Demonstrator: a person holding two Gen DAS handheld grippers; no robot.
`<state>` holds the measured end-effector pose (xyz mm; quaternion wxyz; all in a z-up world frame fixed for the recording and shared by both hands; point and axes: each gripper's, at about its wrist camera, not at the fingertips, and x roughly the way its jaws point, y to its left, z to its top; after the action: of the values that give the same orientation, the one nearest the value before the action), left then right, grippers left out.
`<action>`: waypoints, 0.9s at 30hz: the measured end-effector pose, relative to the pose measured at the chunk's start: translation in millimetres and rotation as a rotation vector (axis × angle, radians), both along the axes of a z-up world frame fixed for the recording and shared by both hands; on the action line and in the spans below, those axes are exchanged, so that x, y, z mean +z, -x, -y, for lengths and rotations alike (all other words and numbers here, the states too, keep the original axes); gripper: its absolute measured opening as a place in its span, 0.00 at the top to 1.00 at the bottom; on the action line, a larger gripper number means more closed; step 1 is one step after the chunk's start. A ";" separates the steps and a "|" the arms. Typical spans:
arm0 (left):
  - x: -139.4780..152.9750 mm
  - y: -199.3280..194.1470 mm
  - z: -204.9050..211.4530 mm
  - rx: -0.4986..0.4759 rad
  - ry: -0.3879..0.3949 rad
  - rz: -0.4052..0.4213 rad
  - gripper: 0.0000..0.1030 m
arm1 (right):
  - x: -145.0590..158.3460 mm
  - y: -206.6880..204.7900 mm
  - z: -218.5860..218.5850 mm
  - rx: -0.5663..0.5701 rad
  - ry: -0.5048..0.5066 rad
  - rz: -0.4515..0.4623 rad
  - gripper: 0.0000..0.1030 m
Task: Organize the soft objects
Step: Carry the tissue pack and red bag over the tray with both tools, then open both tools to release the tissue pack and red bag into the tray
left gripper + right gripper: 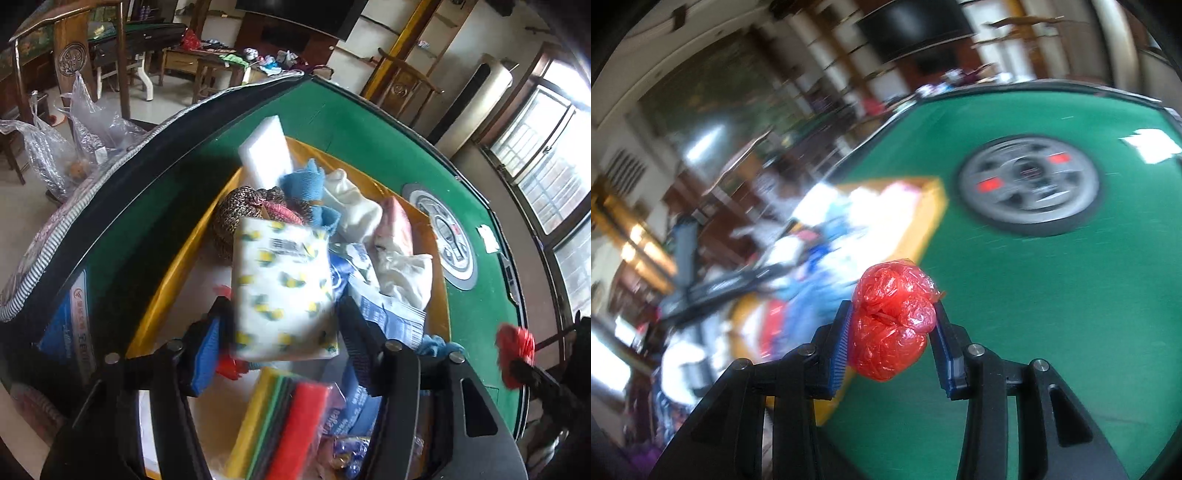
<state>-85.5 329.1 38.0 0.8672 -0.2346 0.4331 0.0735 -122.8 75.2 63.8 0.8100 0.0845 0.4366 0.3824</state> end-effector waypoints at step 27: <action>9.9 84.1 -42.5 0.110 0.129 0.200 0.34 | -37.6 80.9 -189.4 0.427 0.189 -0.026 0.63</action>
<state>-169.5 371.6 47.9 0.8838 -0.3196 0.3347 0.0689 -203.7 264.6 26.2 0.7092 -0.0810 0.4890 0.5014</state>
